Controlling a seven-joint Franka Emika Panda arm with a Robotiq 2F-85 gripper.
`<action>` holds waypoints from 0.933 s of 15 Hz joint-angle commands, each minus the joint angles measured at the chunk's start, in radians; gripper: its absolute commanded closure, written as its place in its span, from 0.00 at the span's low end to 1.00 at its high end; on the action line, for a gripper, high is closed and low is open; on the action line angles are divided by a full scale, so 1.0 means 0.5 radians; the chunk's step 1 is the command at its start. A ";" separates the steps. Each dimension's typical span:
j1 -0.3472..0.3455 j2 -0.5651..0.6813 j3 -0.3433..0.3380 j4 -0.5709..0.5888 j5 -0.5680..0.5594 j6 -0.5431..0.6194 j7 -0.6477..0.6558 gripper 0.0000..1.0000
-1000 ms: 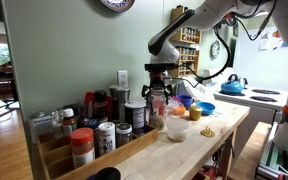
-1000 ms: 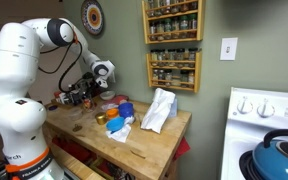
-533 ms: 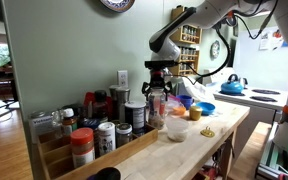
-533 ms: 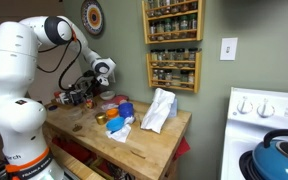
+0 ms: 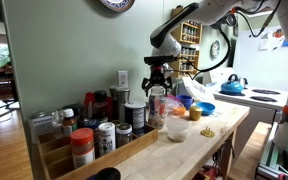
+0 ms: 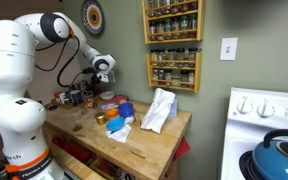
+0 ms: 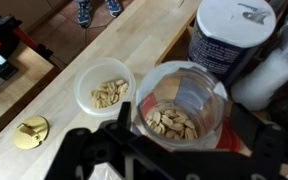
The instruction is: Transfer the contents of the labeled plastic bottle to the plastic bowl
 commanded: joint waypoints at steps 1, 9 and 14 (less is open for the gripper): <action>-0.007 -0.107 -0.012 -0.052 -0.045 -0.054 0.094 0.00; 0.011 -0.356 -0.030 -0.123 -0.321 -0.030 0.234 0.00; 0.011 -0.641 -0.003 -0.261 -0.731 0.092 0.271 0.00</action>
